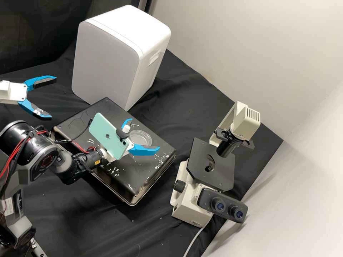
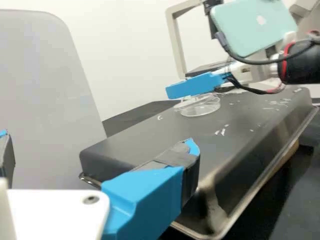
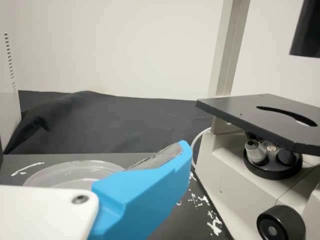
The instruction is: Place the petri dish on the bench
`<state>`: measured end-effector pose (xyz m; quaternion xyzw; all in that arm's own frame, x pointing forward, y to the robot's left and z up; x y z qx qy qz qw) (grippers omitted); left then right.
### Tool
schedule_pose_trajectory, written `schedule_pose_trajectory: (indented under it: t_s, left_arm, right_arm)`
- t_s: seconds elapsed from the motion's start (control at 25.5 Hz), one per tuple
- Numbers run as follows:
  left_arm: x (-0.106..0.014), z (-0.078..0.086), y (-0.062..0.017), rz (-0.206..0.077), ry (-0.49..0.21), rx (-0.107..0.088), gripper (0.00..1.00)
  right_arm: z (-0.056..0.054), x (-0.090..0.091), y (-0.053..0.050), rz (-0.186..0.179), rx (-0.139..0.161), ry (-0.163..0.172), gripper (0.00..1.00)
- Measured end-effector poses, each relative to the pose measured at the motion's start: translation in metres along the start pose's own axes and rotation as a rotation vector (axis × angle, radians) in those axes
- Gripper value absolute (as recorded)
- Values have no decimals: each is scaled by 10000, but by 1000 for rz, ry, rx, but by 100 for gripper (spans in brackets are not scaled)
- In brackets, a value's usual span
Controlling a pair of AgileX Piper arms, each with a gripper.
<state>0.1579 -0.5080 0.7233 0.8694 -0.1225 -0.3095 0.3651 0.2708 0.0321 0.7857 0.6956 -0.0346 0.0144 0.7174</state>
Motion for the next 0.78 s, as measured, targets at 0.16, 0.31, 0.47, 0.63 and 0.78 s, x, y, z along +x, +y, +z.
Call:
schedule_pose_trajectory:
  t_s: [0.16,0.31,0.47,0.63,0.78]
  left_arm:
    - [-3,-8,1,1,9,-4,100]
    - [-3,-8,1,1,9,-4,100]
    - [-11,-7,23,13,9,-2,100]
    - [-14,-6,33,18,9,-2,100]
    - [-14,-6,33,18,9,-2,100]
  right_arm:
    - [1,-11,-3,1,-1,3,100]
    - [9,-10,5,4,1,0,100]
    - [64,-29,22,4,35,-16,100]
    - [81,-49,39,6,72,-19,100]
    - [75,-50,41,5,94,-15,100]
